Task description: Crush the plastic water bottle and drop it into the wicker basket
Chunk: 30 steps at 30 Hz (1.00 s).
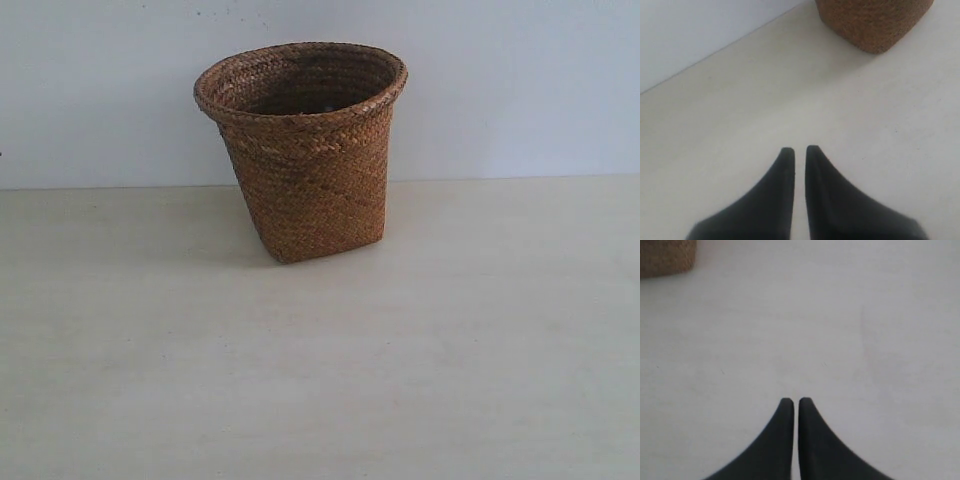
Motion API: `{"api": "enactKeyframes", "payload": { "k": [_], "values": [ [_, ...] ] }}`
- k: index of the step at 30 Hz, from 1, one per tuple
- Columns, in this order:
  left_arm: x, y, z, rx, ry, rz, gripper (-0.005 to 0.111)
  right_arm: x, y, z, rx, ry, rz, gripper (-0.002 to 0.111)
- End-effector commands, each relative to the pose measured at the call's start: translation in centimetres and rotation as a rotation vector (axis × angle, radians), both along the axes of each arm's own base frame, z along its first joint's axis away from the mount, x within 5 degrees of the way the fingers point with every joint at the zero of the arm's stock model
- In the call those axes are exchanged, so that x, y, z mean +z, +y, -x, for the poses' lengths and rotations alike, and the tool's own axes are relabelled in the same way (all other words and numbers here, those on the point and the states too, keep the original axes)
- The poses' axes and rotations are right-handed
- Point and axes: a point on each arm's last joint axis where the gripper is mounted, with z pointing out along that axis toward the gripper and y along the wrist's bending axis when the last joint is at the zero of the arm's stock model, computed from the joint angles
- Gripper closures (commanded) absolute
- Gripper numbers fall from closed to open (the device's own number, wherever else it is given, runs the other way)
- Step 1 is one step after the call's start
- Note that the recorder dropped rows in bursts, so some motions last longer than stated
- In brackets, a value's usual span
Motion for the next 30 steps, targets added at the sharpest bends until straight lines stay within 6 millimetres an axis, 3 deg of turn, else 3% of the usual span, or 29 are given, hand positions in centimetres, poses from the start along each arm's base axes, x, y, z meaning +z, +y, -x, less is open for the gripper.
{"api": "enactKeyframes", "payload": {
  "k": [1, 12, 30],
  "values": [
    [-0.7, 0.7, 2.9, 0.057, -0.091, 0.082, 0.102, 0.2, 0.3, 2.5, 0.003, -0.131, -0.063, 0.108],
    [-2.6, 1.9, 9.5, 0.133, -0.264, 0.252, 0.102, 0.6, 0.1, 7.9, -0.009, -0.449, -0.071, 0.108],
    [-6.8, 3.3, 16.1, 0.154, -0.674, 0.535, 0.102, -3.6, -0.1, 14.8, -0.044, -0.828, -0.160, 0.108]
  ]
}}
